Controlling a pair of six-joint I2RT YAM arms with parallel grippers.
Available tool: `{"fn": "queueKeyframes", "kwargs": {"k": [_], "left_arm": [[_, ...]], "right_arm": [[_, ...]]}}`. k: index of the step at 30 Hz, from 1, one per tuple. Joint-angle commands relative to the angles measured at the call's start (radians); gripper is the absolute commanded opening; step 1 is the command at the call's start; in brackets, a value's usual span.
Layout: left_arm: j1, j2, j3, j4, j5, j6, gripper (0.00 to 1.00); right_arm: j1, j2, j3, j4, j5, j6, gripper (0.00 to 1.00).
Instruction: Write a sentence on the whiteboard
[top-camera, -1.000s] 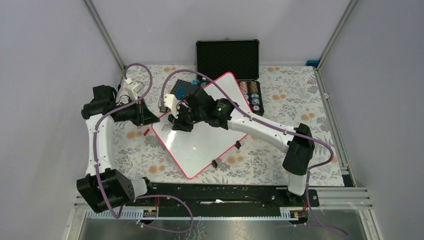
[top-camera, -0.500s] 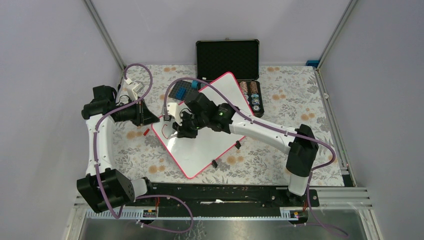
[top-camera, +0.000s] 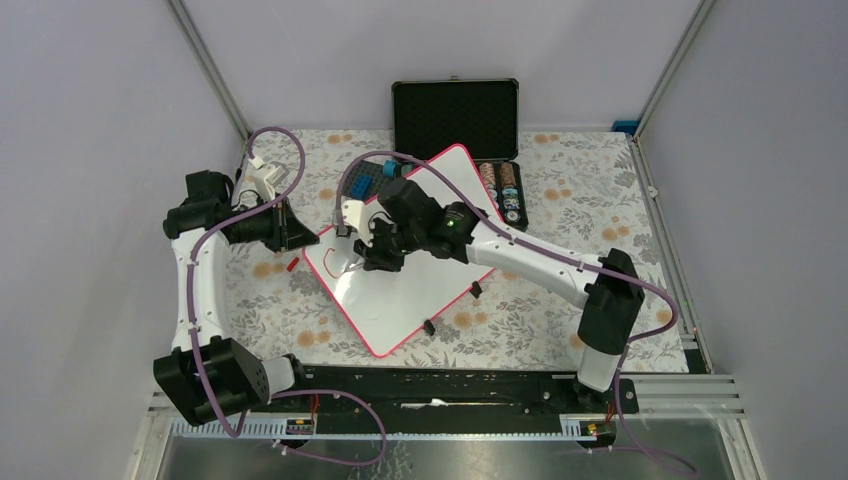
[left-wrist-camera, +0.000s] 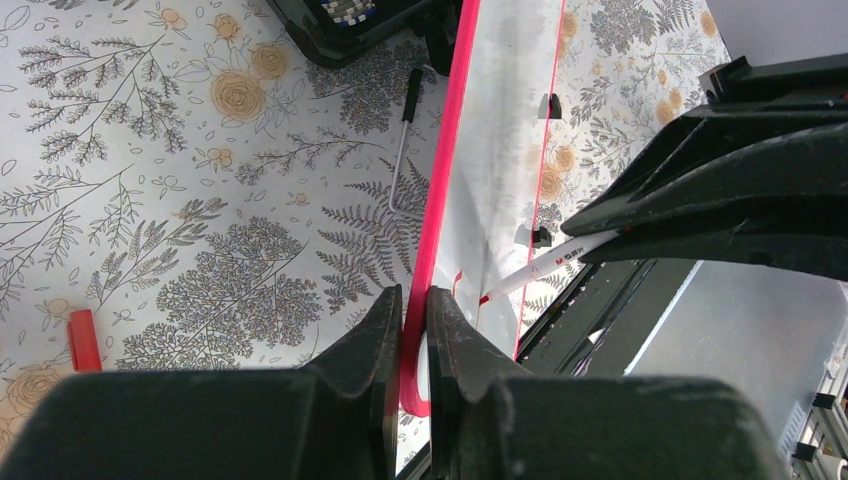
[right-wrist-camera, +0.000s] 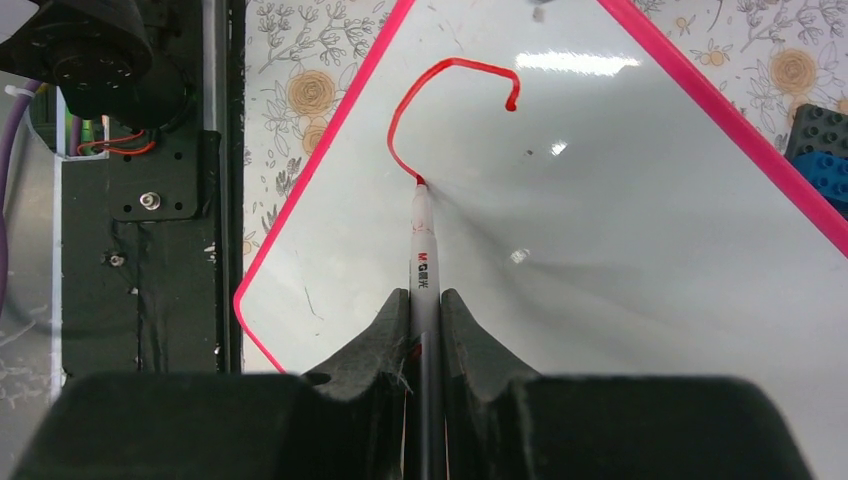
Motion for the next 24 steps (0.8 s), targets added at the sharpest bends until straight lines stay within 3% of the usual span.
{"fn": "queueKeyframes", "kwargs": {"k": [1,10,24], "left_arm": [[-0.001,-0.021,-0.011,-0.005,0.008,0.022,0.0],[-0.001,-0.019,-0.01,-0.004,0.018,0.023,0.0],[-0.001,-0.021,-0.014,-0.005,0.021,0.023,0.0]], "right_arm": [[-0.028,-0.043,0.029,-0.008,0.06,-0.033,0.0],[-0.057,-0.068,0.092,-0.063,-0.078,0.004,0.0],[-0.069,-0.002,0.135,-0.047,-0.022,0.011,0.0]]}}
